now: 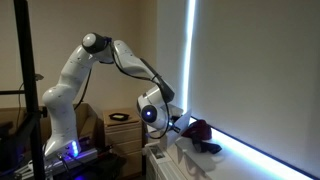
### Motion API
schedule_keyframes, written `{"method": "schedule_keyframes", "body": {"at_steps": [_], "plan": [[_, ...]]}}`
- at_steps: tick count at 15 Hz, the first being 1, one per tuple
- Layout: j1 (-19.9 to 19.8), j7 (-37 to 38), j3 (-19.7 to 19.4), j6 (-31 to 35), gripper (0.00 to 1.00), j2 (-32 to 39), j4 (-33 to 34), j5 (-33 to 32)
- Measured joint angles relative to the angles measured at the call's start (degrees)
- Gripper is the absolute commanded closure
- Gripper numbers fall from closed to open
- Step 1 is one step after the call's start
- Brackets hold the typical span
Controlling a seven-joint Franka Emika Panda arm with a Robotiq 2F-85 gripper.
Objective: Pick up the book from the cabinet and put it by the window.
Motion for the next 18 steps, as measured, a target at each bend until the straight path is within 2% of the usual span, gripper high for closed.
{"method": "schedule_keyframes", "body": {"at_steps": [6, 11, 15, 18], "plan": [[-12.4, 25.8, 5.3, -0.2, 0.99, 15.1, 21.7, 2.8], [-23.7, 45.6, 10.1, 3.0, 0.99, 25.4, 38.8, 3.0], [-30.9, 61.5, 14.0, 9.8, 0.99, 30.7, 51.8, 3.0], [-33.6, 71.1, 17.6, 18.4, 0.99, 34.0, 58.7, 2.9]]}}
